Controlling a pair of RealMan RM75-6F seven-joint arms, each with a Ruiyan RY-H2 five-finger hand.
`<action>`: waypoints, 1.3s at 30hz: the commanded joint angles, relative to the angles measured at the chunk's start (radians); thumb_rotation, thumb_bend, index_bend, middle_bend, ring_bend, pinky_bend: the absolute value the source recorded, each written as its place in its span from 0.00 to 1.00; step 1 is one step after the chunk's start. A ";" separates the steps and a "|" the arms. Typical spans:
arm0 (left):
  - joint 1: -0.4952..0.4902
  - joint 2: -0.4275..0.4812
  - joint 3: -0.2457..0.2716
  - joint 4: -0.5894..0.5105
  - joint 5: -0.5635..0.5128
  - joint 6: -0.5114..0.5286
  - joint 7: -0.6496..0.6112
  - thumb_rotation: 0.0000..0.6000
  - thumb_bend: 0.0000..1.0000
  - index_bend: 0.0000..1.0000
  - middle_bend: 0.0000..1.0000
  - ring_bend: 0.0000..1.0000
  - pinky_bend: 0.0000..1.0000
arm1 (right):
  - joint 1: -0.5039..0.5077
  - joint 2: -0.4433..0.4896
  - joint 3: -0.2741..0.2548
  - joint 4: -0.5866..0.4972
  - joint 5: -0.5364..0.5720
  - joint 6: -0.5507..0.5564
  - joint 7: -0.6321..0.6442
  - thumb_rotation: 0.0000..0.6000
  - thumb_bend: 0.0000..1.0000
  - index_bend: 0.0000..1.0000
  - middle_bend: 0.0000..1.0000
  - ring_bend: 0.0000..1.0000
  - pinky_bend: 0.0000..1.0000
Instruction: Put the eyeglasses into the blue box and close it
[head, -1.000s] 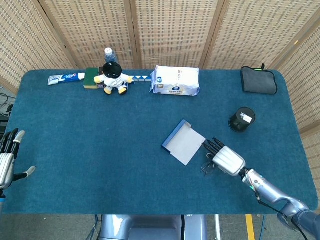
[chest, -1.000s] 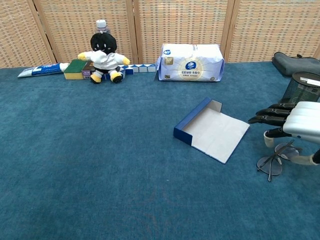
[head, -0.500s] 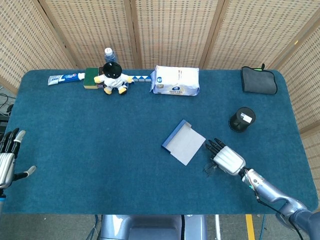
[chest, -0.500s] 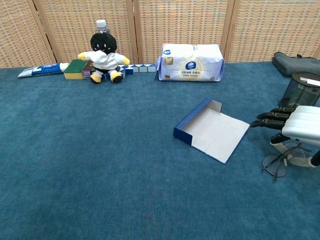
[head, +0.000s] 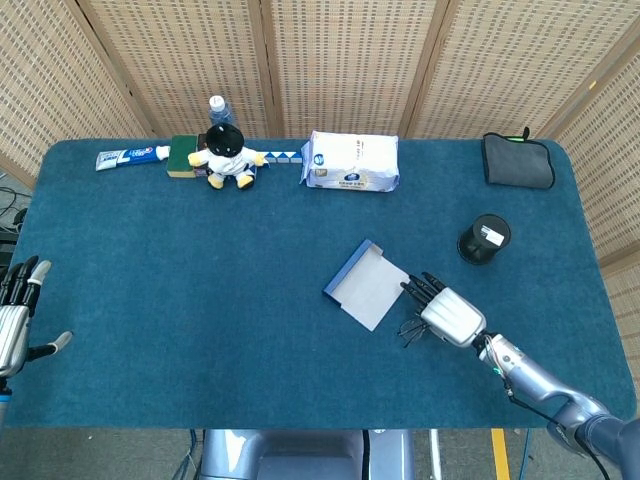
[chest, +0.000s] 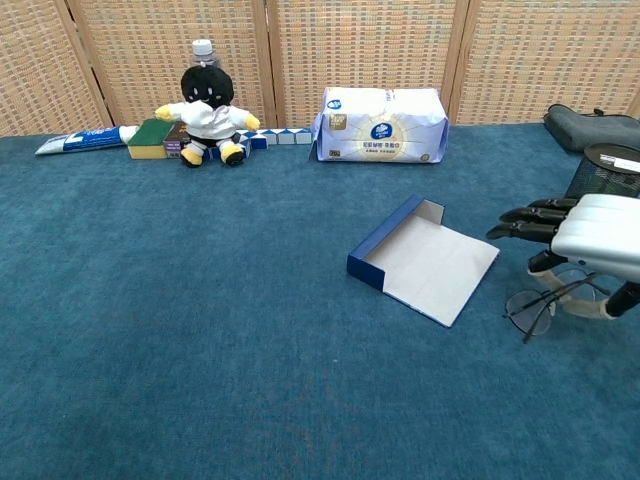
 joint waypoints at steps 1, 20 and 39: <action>-0.001 0.000 -0.001 0.001 -0.003 -0.003 0.000 1.00 0.00 0.00 0.00 0.00 0.00 | 0.019 0.015 0.013 -0.029 0.005 -0.010 -0.032 1.00 0.41 0.59 0.10 0.00 0.12; -0.021 -0.001 -0.022 0.012 -0.060 -0.048 -0.001 1.00 0.00 0.00 0.00 0.00 0.00 | 0.197 -0.032 0.159 -0.143 0.158 -0.307 -0.316 1.00 0.41 0.59 0.10 0.00 0.14; -0.039 0.005 -0.033 0.020 -0.102 -0.090 -0.015 1.00 0.00 0.00 0.00 0.00 0.00 | 0.310 -0.160 0.197 -0.013 0.219 -0.399 -0.476 1.00 0.41 0.59 0.10 0.00 0.15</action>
